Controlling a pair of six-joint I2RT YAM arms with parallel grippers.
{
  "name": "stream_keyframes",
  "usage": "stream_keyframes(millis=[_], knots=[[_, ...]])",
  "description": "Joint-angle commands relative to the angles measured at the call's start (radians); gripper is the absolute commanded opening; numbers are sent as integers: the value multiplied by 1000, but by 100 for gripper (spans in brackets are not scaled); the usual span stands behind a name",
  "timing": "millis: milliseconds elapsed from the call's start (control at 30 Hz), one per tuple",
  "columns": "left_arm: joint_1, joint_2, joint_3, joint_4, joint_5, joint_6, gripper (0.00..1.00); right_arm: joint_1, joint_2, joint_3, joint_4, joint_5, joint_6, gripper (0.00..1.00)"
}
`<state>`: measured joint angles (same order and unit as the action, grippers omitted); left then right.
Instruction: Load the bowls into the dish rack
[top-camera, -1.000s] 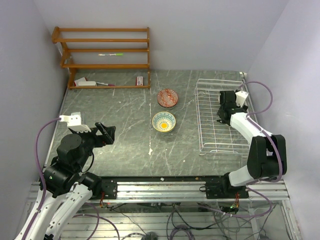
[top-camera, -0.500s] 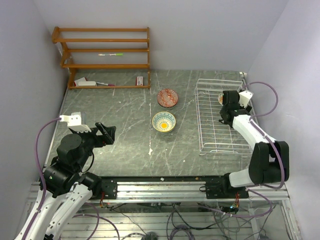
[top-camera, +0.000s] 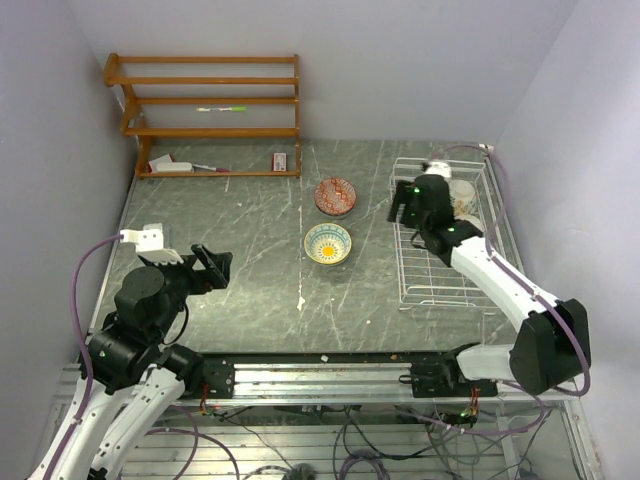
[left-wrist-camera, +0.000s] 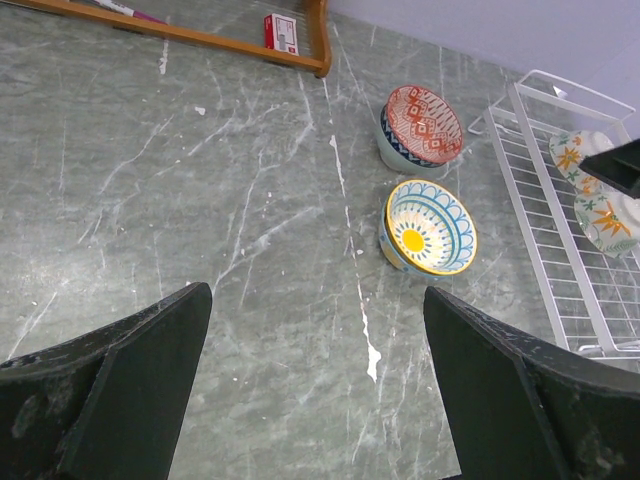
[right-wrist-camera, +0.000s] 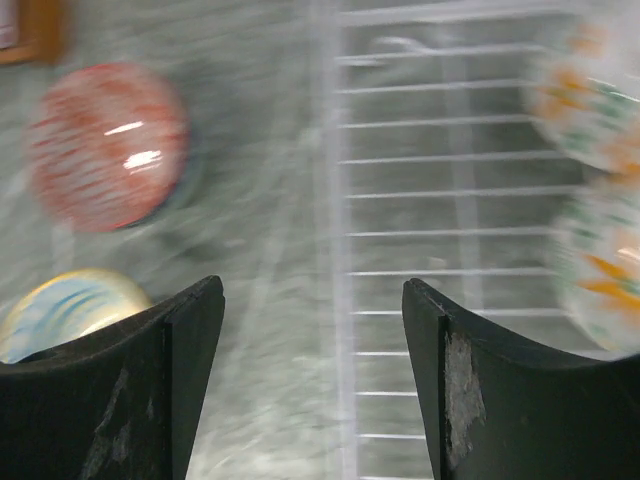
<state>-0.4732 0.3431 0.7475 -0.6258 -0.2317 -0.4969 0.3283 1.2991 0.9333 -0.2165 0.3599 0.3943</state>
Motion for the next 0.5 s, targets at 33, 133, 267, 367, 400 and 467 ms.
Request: stream_keyframes(millis=[33, 133, 267, 367, 400, 467], knots=[[-4, 3, 21, 13, -13, 7, 98, 202, 66, 125, 91, -240, -112, 71], [-4, -2, 21, 11, -21, 5, 98, 300, 162, 185, 81, -302, -164, 67], [-4, 1, 23, 7, -33, 2, 98, 425, 295, 245, 69, -305, -218, 62], [-4, 0, 24, 4, -40, 1, 98, 468, 361, 264, 82, -314, -224, 60], [-4, 0, 23, 4, -41, 0, 98, 477, 384, 270, 84, -319, -225, 58], [-4, -1, 23, 5, -44, 0, 98, 500, 415, 286, 79, -315, -226, 56]])
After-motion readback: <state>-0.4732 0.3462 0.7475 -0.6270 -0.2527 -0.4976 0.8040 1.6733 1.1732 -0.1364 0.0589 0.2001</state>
